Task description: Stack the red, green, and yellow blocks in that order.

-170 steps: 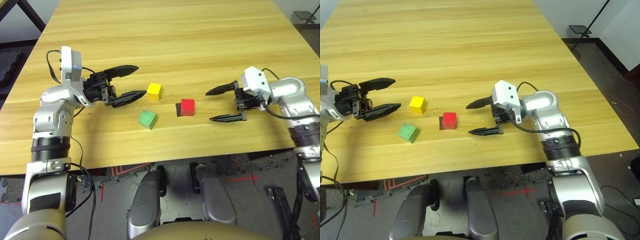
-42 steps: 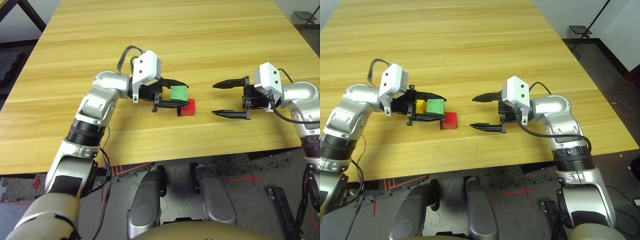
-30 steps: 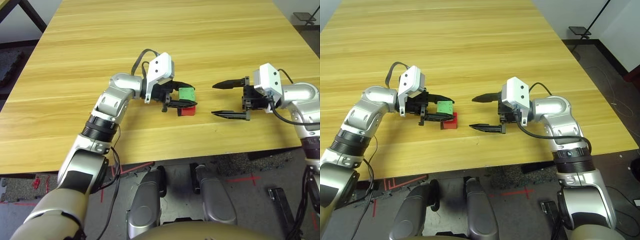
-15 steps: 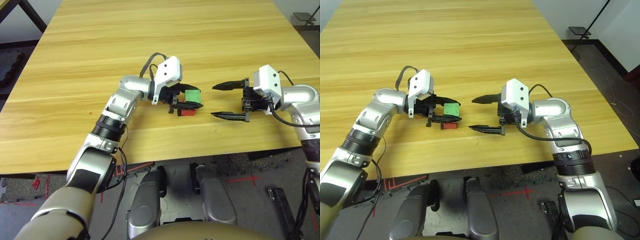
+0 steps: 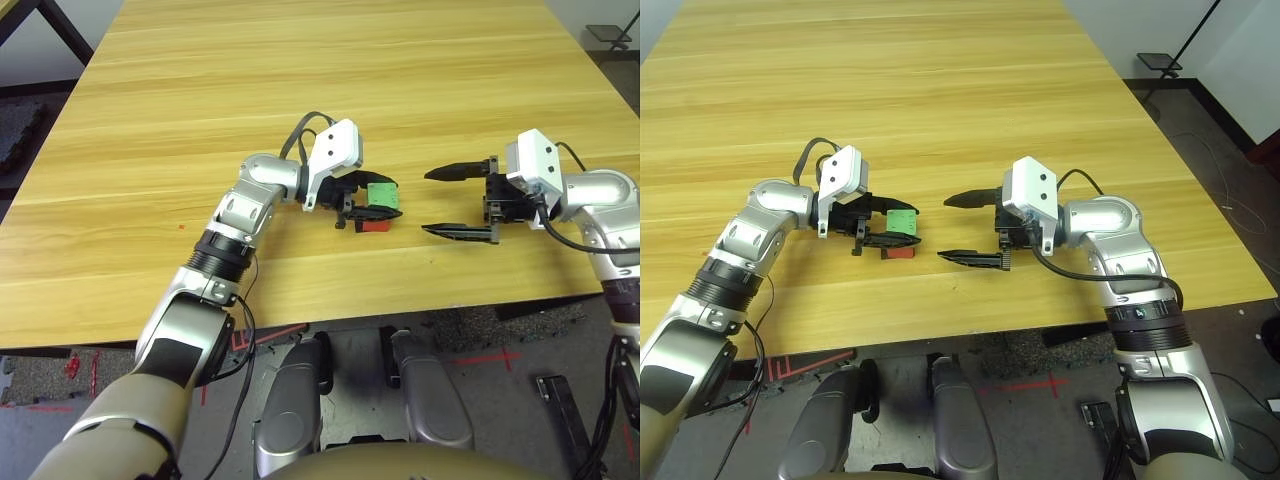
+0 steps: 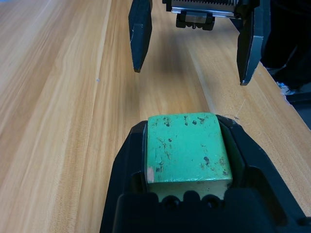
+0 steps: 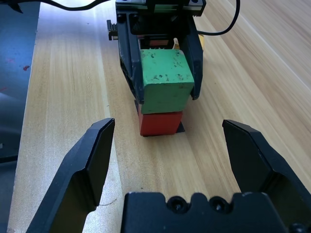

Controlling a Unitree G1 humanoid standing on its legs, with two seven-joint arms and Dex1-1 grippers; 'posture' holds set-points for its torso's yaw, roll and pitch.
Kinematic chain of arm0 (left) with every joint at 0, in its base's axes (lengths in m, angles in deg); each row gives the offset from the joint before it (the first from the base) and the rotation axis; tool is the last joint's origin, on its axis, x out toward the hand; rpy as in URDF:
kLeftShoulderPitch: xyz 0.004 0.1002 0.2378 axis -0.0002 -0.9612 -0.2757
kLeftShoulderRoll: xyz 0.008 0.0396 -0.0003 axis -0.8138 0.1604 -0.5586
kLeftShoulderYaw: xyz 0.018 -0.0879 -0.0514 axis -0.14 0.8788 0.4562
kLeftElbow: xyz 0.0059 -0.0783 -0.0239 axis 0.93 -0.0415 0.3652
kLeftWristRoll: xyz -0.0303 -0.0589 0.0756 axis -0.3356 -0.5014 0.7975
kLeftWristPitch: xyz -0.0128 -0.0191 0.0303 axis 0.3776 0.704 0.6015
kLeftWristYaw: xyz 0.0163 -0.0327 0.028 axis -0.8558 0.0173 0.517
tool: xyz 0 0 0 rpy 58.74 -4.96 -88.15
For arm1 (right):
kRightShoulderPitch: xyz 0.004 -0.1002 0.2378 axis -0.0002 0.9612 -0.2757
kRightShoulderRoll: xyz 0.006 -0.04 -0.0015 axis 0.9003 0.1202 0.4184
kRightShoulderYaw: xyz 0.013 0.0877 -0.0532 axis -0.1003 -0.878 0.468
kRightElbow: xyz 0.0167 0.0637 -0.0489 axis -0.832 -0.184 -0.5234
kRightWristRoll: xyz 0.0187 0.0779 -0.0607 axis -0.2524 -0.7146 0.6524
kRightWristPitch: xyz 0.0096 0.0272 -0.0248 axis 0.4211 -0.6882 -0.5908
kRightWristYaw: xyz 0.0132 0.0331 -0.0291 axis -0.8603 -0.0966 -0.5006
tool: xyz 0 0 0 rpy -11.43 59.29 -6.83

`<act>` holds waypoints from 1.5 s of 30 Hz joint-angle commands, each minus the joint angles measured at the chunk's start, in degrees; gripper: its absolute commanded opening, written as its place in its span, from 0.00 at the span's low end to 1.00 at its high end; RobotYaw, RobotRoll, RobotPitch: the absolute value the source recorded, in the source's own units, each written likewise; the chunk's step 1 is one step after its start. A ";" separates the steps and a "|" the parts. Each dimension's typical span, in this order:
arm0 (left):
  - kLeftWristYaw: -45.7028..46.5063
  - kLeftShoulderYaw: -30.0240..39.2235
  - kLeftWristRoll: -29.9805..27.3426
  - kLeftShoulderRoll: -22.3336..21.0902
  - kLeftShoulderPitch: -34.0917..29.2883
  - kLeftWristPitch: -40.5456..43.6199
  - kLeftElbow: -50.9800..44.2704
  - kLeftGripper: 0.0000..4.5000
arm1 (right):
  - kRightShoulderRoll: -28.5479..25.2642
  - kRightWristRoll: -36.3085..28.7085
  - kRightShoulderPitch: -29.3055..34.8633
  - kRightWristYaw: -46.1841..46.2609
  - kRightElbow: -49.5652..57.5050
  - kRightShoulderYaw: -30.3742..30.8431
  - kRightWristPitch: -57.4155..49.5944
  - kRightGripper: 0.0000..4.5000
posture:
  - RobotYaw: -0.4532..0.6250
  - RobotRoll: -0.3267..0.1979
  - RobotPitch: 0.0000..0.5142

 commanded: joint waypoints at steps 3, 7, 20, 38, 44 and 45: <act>-0.57 -1.00 1.20 -0.17 -1.09 -1.02 0.55 0.48 | 0.17 -0.27 0.14 0.03 1.14 0.45 -0.57 1.00 | 0.58 0.68 0.46; -0.11 -0.33 1.22 -0.08 -0.67 -0.86 1.27 0.77 | 0.15 -0.42 0.09 -0.03 1.51 0.43 -1.00 1.00 | 0.58 0.68 0.46; -2.23 0.67 0.86 -2.54 0.03 -1.29 1.11 1.00 | 0.71 -0.07 -0.99 -0.19 0.57 0.64 -0.89 1.00 | 0.59 0.68 0.44; -7.95 6.13 -0.11 -10.88 5.41 -7.69 12.16 1.00 | 1.61 0.53 -2.92 -1.08 -1.84 1.49 0.65 1.00 | 0.61 0.69 0.41; -12.54 5.68 3.67 -12.00 9.05 -21.65 29.27 1.00 | 1.21 0.44 -3.07 -1.40 -2.16 1.48 0.96 1.00 | 0.60 0.68 0.40; -13.13 5.60 4.36 -12.19 9.60 -23.37 31.74 1.00 | 1.12 0.44 -3.10 -1.48 -2.21 1.43 0.97 1.00 | 0.60 0.67 0.40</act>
